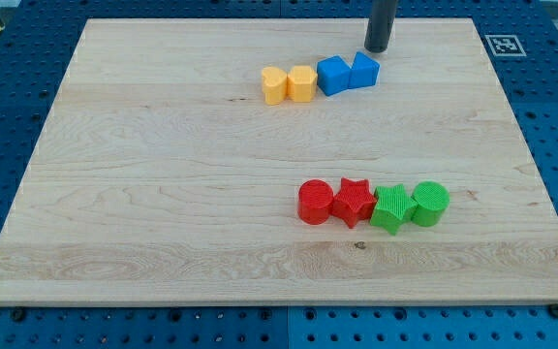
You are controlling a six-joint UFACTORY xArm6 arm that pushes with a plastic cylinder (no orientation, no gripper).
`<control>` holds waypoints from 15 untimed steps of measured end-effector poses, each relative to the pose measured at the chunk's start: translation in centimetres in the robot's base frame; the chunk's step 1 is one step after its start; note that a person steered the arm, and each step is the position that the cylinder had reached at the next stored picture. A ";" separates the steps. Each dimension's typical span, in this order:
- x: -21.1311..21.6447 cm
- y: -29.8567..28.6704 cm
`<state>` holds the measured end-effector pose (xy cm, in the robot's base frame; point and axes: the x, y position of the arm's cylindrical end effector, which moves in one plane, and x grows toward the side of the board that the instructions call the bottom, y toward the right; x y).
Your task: Place the yellow hexagon at the bottom left of the blue cube
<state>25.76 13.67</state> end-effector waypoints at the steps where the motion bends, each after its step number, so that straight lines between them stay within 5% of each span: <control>1: 0.0 0.0; 4: 7.7 5.5; 5: 12.4 4.8; 8: 14.2 -3.3; 10: 13.9 -9.0; 12: 9.5 -25.9; 13: 2.5 -27.2; 15: 6.1 -20.0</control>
<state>31.85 -6.31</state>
